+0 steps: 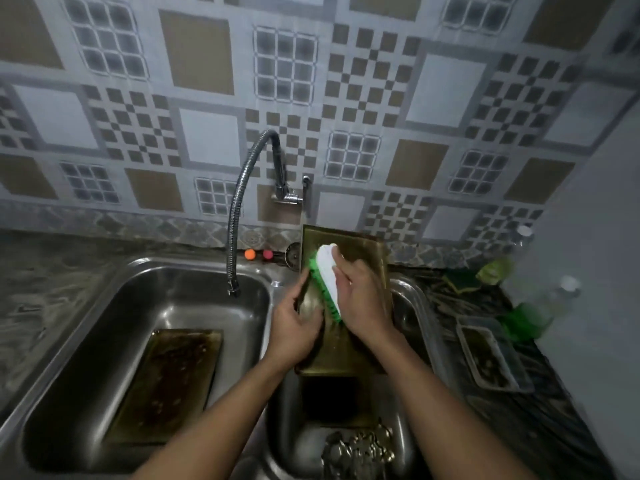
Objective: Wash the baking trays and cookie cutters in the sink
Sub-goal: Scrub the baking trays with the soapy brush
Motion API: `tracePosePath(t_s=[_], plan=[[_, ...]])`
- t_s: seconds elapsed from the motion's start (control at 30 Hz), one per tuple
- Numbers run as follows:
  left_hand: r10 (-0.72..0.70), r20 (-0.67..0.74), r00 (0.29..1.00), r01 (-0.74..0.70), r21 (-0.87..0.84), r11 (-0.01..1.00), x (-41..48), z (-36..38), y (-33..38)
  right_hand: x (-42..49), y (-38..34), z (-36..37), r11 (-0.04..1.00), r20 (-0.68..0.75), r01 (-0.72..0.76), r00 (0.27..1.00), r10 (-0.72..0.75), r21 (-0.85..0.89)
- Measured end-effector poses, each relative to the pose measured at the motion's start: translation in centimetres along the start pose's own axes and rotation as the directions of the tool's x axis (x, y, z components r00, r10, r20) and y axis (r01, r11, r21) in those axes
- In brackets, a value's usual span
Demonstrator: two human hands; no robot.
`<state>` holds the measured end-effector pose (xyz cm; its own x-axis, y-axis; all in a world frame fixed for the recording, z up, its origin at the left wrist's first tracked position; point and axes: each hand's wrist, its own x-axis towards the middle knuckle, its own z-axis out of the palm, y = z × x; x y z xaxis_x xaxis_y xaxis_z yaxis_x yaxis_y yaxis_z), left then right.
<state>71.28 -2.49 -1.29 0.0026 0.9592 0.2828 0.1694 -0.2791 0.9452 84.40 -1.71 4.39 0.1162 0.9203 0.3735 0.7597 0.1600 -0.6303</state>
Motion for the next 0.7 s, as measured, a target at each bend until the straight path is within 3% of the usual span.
tracePosePath(t_s=[0.13,0.23,0.37,0.47,0.53,0.7], plan=[[0.005,0.040,0.999,-0.005,-0.006,1.000,-1.3,0.0,-0.7,0.6,3.4,-2.2,0.987,-0.088,-0.127,0.989,0.119,-0.095],[0.004,0.083,0.997,-0.002,-0.025,1.000,-1.6,0.8,-0.5,2.1,3.5,-2.3,0.962,-0.144,-0.269,0.955,0.260,-0.046],[0.025,0.092,0.995,-0.024,-0.015,1.000,-0.4,0.9,-0.1,2.1,0.8,0.3,0.994,-0.093,-0.074,0.993,0.067,-0.074],[-0.021,0.029,0.999,0.022,-0.034,0.999,-0.3,0.1,0.0,0.4,0.1,0.6,0.999,0.028,-0.034,0.999,0.034,-0.011],[-0.037,0.003,0.999,0.037,-0.053,0.998,-0.5,-0.3,-0.4,-0.6,1.8,-0.3,0.997,0.013,-0.009,1.000,0.010,-0.078],[-0.022,0.055,0.998,0.025,-0.052,0.998,-1.3,0.4,0.0,0.5,4.9,-2.5,0.963,-0.135,-0.258,0.960,0.247,-0.070]])
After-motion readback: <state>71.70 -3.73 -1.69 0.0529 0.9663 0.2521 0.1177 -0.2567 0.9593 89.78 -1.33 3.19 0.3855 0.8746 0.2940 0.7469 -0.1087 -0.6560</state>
